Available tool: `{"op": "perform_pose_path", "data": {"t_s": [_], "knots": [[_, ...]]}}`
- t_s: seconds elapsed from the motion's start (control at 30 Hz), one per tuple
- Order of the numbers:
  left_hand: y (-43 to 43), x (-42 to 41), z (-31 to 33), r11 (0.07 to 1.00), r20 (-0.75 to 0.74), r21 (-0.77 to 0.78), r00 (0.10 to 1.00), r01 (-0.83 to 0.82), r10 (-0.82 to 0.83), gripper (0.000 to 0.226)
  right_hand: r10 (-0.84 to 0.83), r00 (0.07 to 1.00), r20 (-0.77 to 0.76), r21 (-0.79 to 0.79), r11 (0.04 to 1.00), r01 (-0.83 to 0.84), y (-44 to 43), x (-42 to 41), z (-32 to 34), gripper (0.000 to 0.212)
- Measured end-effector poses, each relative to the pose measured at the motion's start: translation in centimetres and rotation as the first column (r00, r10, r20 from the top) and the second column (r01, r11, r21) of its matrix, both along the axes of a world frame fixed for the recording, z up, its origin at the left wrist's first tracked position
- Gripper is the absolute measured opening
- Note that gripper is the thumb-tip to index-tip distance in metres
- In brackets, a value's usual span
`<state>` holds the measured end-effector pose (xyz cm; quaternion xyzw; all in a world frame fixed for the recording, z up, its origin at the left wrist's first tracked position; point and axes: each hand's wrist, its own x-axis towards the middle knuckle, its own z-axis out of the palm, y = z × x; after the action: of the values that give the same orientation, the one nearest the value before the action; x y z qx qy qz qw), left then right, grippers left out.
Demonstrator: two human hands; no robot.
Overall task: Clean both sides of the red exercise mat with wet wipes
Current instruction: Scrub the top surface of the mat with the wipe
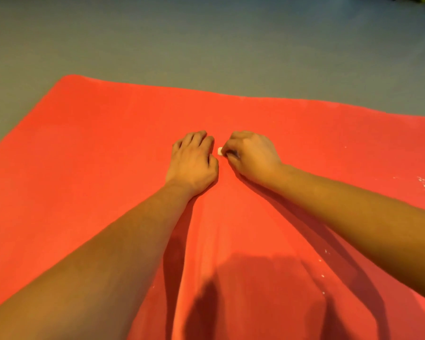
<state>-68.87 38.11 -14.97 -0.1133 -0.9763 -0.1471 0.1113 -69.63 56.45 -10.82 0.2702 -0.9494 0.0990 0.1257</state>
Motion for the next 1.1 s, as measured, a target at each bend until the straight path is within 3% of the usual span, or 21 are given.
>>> {"op": "perform_pose_path", "data": {"t_s": [0.13, 0.33, 0.43, 0.63, 0.93, 1.1], "knots": [[0.0, -0.4, -0.3, 1.0, -0.007, -0.027, 1.0, 0.012, -0.012, 0.056, -0.162, 0.987, -0.016, 0.02, 0.986, 0.163, -0.5, -7.8, -0.2, 0.022], [0.1, -0.7, -0.3, 0.999, 0.002, -0.038, 1.0, 0.025, -0.025, 0.057, -0.36, 0.929, 0.086, 0.006, 0.933, 0.361, -0.5, -14.8, 1.0, 0.027], [0.0, -0.6, -0.1, 0.999, 0.004, -0.042, 1.0, 0.023, -0.022, 0.057, -0.342, 0.935, 0.092, -0.008, 0.939, 0.344, -1.0, -12.9, 1.0, 0.03], [0.1, -0.5, -0.1, 0.996, -0.013, -0.057, 0.998, 0.064, -0.064, 0.055, -0.148, 0.989, -0.002, -0.005, 0.989, 0.148, 0.2, -8.5, 0.0, 0.023], [0.1, -0.8, -0.2, 0.995, -0.04, -0.035, 0.995, 0.088, -0.09, 0.052, -0.373, 0.927, 0.035, 0.072, 0.926, 0.369, 0.5, -18.7, 0.7, 0.031], [0.2, -0.7, 0.1, 0.996, -0.031, -0.032, 0.996, 0.085, -0.086, 0.053, -0.391, 0.919, 0.046, -0.03, 0.919, 0.393, 0.1, -15.9, 0.3, 0.029]]}}
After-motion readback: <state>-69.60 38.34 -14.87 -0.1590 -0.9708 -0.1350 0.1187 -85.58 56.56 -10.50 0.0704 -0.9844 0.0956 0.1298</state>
